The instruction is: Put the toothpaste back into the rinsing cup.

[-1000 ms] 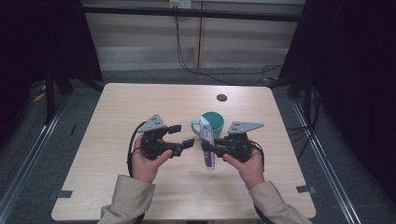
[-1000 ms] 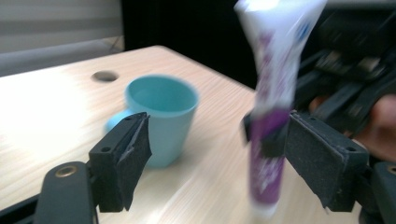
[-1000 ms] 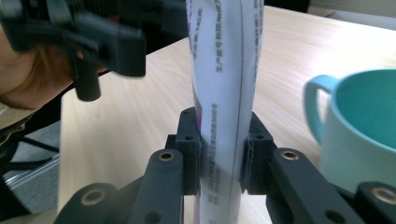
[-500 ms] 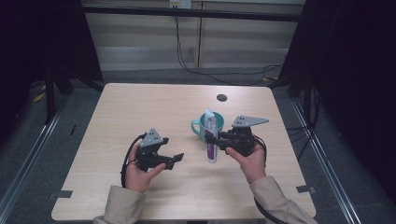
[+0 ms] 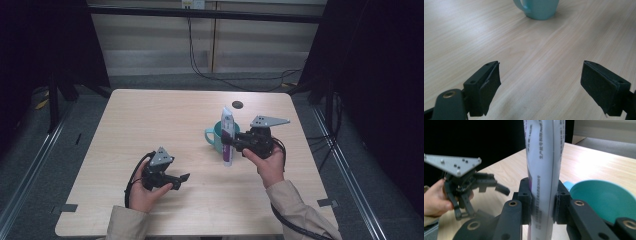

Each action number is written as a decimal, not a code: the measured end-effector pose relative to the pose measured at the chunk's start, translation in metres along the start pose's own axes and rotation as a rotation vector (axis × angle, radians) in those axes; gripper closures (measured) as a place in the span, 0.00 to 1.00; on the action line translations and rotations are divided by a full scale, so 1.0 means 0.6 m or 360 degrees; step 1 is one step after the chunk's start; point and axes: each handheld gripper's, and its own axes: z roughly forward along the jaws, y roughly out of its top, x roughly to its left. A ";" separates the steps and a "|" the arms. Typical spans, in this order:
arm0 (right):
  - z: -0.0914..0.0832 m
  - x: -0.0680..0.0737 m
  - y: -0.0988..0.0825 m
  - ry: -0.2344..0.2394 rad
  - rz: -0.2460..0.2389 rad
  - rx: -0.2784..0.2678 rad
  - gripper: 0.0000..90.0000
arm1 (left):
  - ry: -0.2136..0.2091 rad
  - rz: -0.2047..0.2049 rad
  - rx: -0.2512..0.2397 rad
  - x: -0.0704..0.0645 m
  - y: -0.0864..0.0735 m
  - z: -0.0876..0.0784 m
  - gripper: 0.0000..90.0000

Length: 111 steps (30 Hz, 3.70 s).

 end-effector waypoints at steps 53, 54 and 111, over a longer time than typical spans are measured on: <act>0.042 -0.077 0.054 -0.0259 0.0032 -0.0213 0.80 | -0.0001 0.0093 0.0199 0.004 -0.042 0.012 0.16; 0.045 -0.079 0.050 -0.0261 0.0027 -0.0214 0.80 | -0.0001 0.0093 0.0199 0.004 -0.042 0.012 0.16; 0.071 -0.095 -0.038 -0.0325 0.0072 -0.0019 0.73 | -0.0001 0.0093 0.0198 0.004 -0.042 0.012 0.16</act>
